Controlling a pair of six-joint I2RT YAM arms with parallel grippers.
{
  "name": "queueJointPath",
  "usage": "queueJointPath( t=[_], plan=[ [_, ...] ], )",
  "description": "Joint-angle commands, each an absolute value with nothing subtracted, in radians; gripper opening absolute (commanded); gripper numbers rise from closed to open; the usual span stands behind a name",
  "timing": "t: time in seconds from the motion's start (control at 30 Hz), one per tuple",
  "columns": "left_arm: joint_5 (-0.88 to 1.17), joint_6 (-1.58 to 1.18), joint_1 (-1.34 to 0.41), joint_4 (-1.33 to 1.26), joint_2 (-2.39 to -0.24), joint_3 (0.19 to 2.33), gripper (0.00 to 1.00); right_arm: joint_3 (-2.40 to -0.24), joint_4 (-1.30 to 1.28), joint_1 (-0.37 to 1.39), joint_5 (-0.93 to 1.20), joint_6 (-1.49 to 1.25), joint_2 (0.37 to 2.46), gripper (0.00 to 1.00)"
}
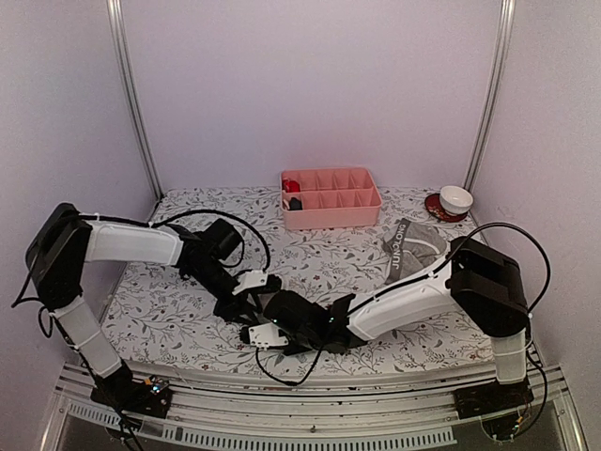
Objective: Roll the underwear
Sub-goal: Roll the underwear at the center of the board.
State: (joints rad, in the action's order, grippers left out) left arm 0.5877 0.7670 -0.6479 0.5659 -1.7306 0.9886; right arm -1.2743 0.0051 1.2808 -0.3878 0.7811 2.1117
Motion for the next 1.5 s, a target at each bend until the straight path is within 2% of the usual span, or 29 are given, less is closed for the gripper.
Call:
queueJointPath(
  t=[0.0, 0.1, 0.23, 0.47, 0.57, 0.7, 0.83, 1.0, 1.17, 1.47],
  plan=[
    [0.518, 0.739, -0.618, 0.403, -1.598, 0.910, 0.52, -1.333, -0.242, 1.262, -0.236, 0.616, 2.144, 0.03],
    [0.468, 0.722, -0.602, 0.278, -1.502, 0.823, 0.77, -1.373, -0.324, 1.249, -0.165, 0.557, 2.158, 0.03],
    [0.398, 0.714, -0.581, 0.074, -1.355, 0.667, 0.79, -1.460, -0.439, 1.222, -0.044, 0.503, 2.196, 0.03],
    [0.405, 0.804, -0.569, -0.298, -1.008, 0.341, 0.80, -1.646, -0.661, 1.136, 0.248, 0.418, 2.310, 0.05],
    [0.465, 0.899, -0.584, -0.351, -0.884, 0.226, 0.82, -1.721, -0.730, 1.099, 0.334, 0.384, 2.389, 0.05],
    [0.423, 0.979, -0.648, -0.362, -0.839, 0.147, 0.83, -1.780, -0.779, 1.056, 0.411, 0.347, 2.442, 0.06],
    [0.284, 1.042, -0.759, -0.433, -0.910, 0.101, 0.84, -1.803, -0.785, 1.027, 0.479, 0.322, 2.467, 0.07],
    [0.101, 1.076, -0.870, -0.648, -1.075, 0.072, 0.83, -1.810, -0.781, 1.019, 0.511, 0.314, 2.472, 0.07],
    [-0.020, 1.133, -0.930, -0.832, -1.303, 0.083, 0.77, -1.814, -0.775, 1.012, 0.521, 0.316, 2.479, 0.06],
    [-0.264, 1.323, -1.019, -1.332, -1.774, 0.090, 0.72, -1.813, -0.773, 0.997, 0.530, 0.321, 2.482, 0.04]
  ],
)
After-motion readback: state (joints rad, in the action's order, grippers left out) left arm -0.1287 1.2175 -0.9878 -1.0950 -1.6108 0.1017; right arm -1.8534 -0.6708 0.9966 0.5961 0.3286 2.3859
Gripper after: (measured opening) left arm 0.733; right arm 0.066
